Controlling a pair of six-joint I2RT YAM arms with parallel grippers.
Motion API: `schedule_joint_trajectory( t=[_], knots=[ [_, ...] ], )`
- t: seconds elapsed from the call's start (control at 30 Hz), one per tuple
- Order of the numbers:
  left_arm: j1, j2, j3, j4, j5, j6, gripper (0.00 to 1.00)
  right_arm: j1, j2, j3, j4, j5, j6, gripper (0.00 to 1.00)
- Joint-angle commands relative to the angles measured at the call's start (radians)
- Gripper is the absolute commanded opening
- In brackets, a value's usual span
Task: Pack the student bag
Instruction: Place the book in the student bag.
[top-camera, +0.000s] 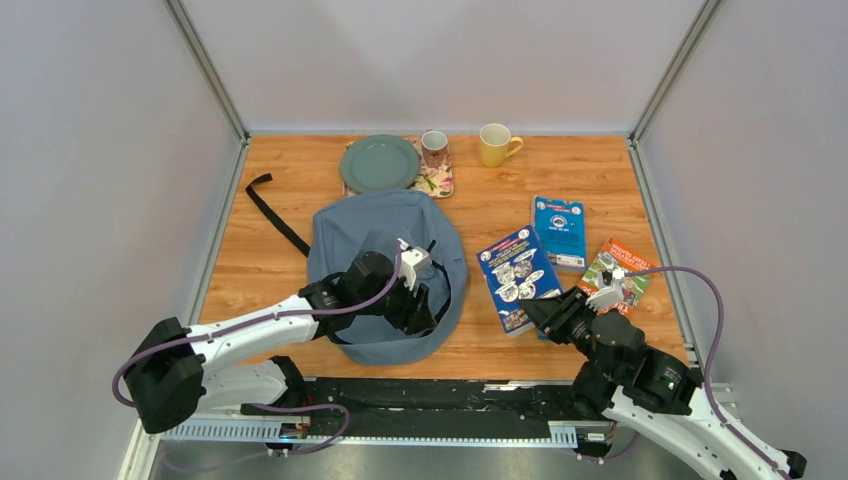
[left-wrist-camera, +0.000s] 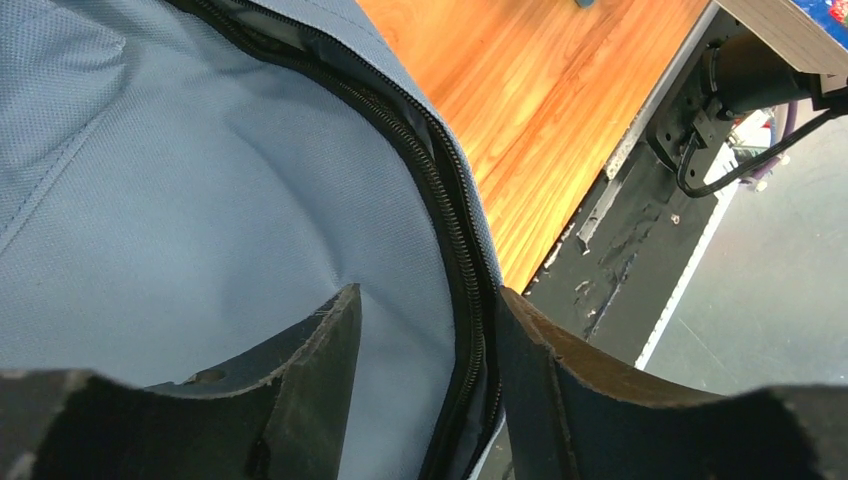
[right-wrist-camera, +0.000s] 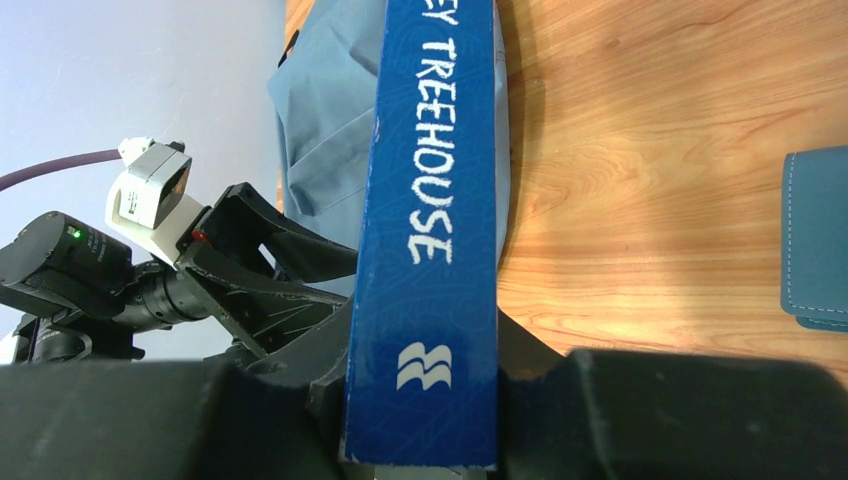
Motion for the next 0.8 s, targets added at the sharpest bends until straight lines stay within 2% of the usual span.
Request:
schedule_joint_trajectory(
  t=[0.0,0.23,0.4,0.77],
  knots=[
    [-0.007,0.021,-0.007,0.057,0.001,-0.017,0.58,0.000,-0.022,0.021,0.104,0.015,0.018,0.00],
    [-0.007,0.003,-0.028,0.046,-0.033,-0.015,0.40,0.000,-0.033,0.020,0.090,0.016,0.021,0.00],
    [-0.011,0.013,-0.028,0.040,0.002,-0.008,0.43,0.000,-0.039,0.015,0.091,0.018,0.023,0.00],
    [-0.104,0.066,-0.001,-0.033,-0.079,0.012,0.48,0.000,-0.035,0.009,0.099,0.015,0.029,0.00]
  ],
)
